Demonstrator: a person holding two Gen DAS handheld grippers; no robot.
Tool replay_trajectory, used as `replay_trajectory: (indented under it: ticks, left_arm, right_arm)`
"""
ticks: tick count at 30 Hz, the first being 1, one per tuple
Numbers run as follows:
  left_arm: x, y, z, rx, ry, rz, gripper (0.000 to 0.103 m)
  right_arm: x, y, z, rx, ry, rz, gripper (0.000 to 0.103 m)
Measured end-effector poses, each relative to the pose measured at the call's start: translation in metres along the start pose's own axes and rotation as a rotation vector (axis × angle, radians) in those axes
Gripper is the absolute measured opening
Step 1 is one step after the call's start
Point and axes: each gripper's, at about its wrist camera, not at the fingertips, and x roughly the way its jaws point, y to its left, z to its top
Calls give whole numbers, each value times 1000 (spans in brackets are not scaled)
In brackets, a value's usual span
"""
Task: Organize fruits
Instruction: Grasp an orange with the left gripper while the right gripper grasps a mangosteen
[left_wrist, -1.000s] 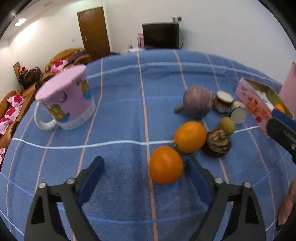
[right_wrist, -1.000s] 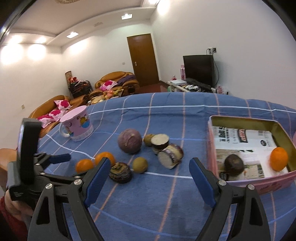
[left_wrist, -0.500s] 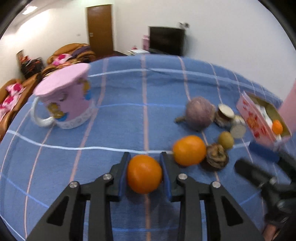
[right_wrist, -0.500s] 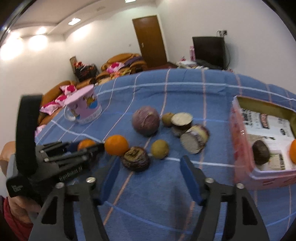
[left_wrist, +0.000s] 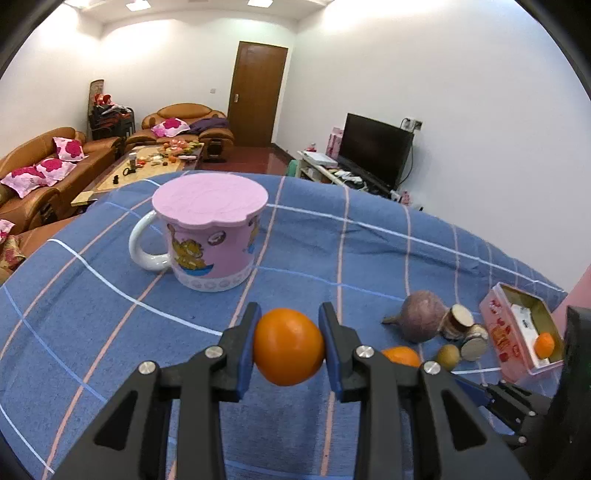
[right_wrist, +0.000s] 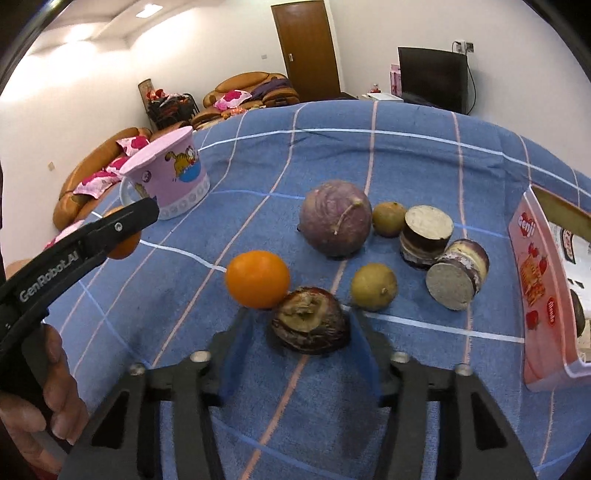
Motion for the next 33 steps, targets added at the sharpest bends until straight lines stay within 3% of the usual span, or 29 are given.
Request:
replay_trajectory:
  ticks: [6, 12, 21, 26, 33]
  left_arm:
    - [1, -4, -4, 18, -6, 39, 34]
    - [1, -2, -7, 18, -23, 75, 34]
    - [-8, -11, -11, 20, -81, 130, 34]
    - [-11, -25, -15, 28, -90, 157, 34]
    - [-15, -56, -24, 73, -92, 180, 34]
  right_arm:
    - [-9, -5, -3, -1, -14, 27, 45]
    - [-41, -14, -10, -4, -138, 30, 45]
    - [-84, -21, -22, -97, -333, -143, 45]
    - [-95, -23, -27, -143, -373, -181, 45]
    - [-102, -40, -30, -124, -372, -170, 45]
